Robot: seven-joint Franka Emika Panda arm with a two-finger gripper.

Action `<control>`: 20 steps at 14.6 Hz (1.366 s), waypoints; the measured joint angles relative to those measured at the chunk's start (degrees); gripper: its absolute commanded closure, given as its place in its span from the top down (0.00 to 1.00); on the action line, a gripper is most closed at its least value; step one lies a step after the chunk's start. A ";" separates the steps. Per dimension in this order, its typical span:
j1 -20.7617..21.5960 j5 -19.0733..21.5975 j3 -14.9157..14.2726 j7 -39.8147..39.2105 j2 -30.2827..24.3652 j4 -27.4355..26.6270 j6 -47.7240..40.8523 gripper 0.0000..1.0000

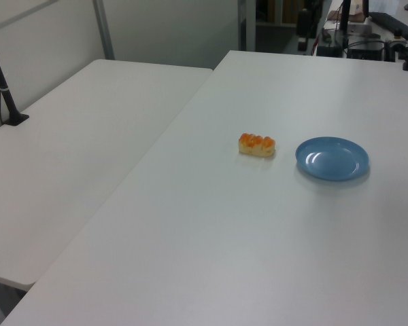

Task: Put the bread onto the plate
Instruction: 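Move the gripper down over the orange-topped bread piece, then close the gripper on the bread piece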

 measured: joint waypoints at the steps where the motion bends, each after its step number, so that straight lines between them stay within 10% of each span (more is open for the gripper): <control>1: 0.57 0.00 0.01 0.00 1.23 -0.05 1.41 1.00; 20: 5.51 -5.71 -0.27 4.86 28.58 -0.19 28.03 1.00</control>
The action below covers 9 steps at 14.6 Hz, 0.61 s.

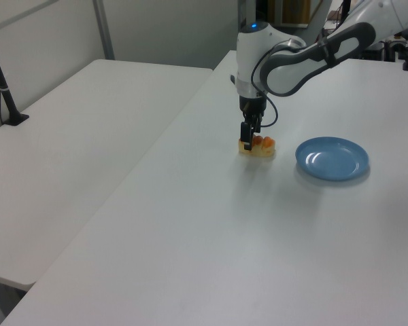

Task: Put the bread onto the plate
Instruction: 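Close the gripper on the bread piece, then lift the bread and carry it over the blue plate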

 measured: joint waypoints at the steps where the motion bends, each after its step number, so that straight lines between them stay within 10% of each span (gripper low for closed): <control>1: -0.05 0.00 -0.07 0.02 0.17 0.01 0.01 1.00; 4: -0.29 0.00 -0.43 0.03 0.25 0.01 0.01 1.00; 9: -0.34 0.00 -0.43 0.07 1.57 -0.03 0.01 0.46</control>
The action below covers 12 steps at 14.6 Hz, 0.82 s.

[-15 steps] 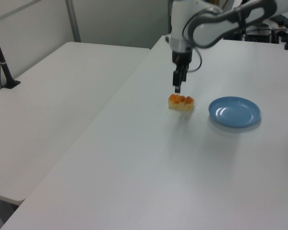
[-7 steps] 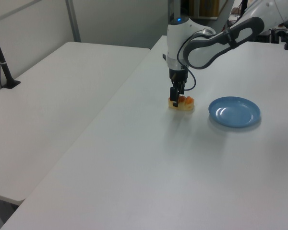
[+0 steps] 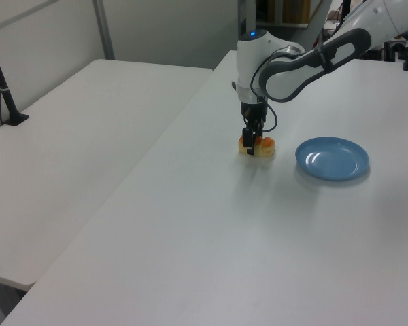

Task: Put the bread onto the plate
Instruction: 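Lift the bread and carry it over the blue plate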

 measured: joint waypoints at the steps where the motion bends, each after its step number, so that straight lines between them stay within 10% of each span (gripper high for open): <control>1: 0.03 0.00 0.00 0.00 0.02 0.00 0.00 0.42; 8: -0.13 0.00 0.00 0.16 -1.69 -0.95 0.00 0.39; 12: -0.61 -0.02 0.00 -0.20 -11.82 -12.00 -0.01 0.39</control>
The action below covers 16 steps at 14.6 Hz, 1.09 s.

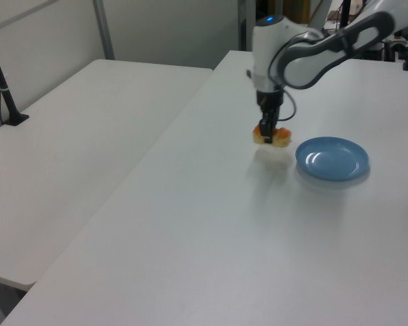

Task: Put the bread onto the plate
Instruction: 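Lift the bread and carry it over the blue plate, then lower the bread onto the plate and open the gripper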

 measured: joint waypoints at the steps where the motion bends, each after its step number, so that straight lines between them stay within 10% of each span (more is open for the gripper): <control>1: -0.20 -0.05 0.00 -0.51 -2.40 -2.46 -0.01 0.39; 6: -0.80 -0.06 0.05 -3.78 -15.08 -16.34 -0.14 0.39; 12: -0.40 -0.06 0.55 -3.81 -17.85 -23.53 -0.08 0.43; 16: -0.40 -0.06 0.55 -3.81 -17.86 -24.99 -0.08 0.73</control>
